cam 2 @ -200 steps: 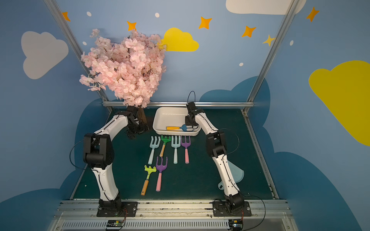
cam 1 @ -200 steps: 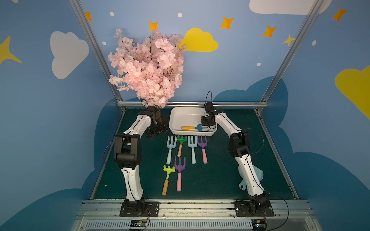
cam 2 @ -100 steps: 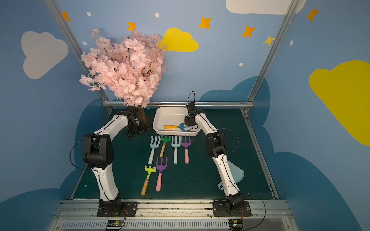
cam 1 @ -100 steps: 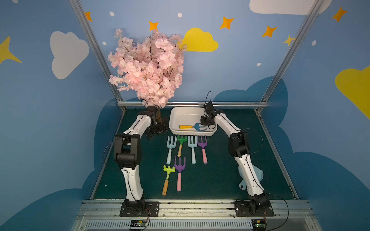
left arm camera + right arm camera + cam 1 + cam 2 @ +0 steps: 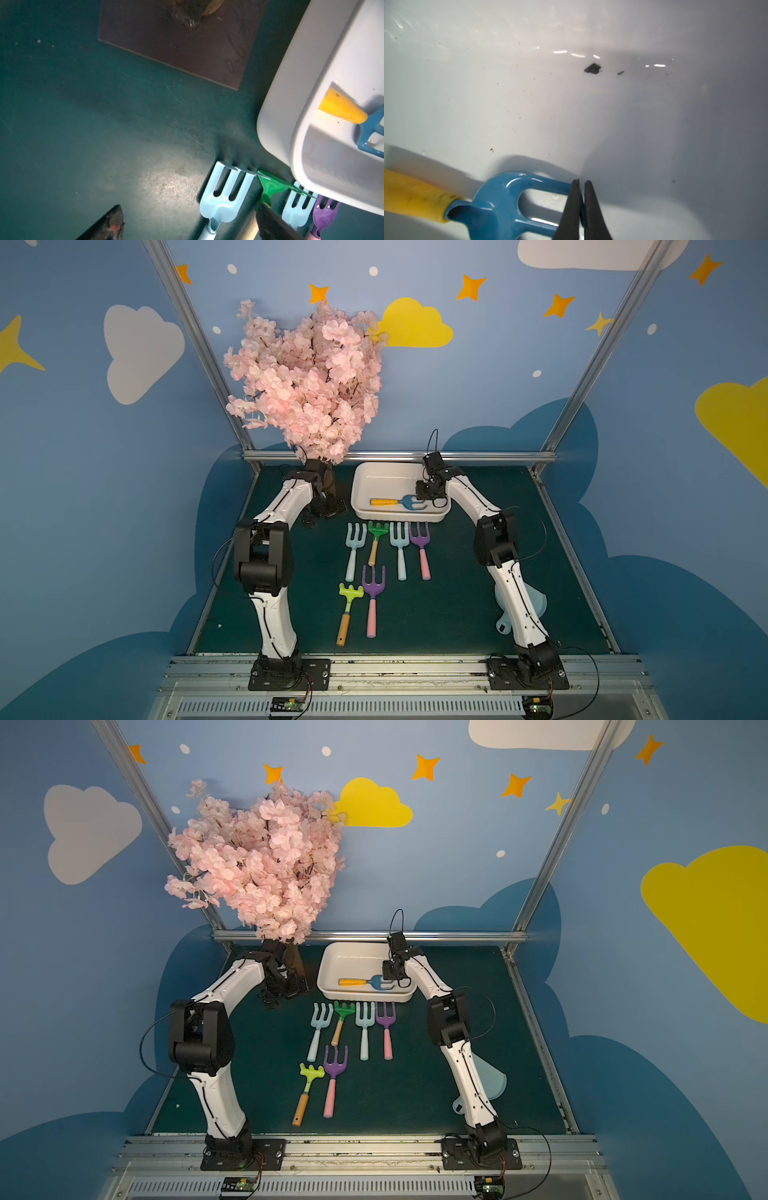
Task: Take the hand rake out of the storage box
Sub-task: Pick up the rake from the storage box.
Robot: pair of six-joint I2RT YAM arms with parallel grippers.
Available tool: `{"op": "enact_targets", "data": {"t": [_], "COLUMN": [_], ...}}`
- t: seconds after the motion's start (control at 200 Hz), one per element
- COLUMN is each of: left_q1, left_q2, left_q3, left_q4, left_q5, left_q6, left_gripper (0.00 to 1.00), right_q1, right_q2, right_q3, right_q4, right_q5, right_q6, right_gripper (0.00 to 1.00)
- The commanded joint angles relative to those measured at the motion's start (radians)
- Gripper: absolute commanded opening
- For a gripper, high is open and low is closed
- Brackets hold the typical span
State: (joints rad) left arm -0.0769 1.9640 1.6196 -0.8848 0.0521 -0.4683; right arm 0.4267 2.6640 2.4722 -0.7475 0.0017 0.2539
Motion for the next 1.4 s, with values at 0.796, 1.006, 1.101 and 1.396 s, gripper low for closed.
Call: {"op": "enact_targets", "data": {"t": [0.796,1.006,1.101,1.396], "left_q1": [-0.028,-0.086,-0.109,-0.242], "left_q2": [-0.447,-0.526,-0.565,-0.648], "left_q3": [-0.342,-0.386,-0.428,-0.585], "left_q4": [0.258,0.325,0.382,0.523], "left_q5": [0.012,0.064,0.089,0.019], "left_q6": [0.037,0.120,0.131,0.173], "left_gripper": [1.00,1.00,1.00,1.00], "right_q1": [-0.145,-0.104,-0.084,-0.004], "right_q2": [-0.508,-0.678,-0.751,-0.895], "right_q3": [-0.375,-0.662,-0.776,-1.111], "right_q4": [0.033,0.035,0.051,0.262], "right_q5": [-0.457,-0.561,-0.593,-0.644], "right_q6": [-0.260,-0.410,-0.467,-0.551], "right_gripper": [0.00,0.00,0.00,0.00]}}
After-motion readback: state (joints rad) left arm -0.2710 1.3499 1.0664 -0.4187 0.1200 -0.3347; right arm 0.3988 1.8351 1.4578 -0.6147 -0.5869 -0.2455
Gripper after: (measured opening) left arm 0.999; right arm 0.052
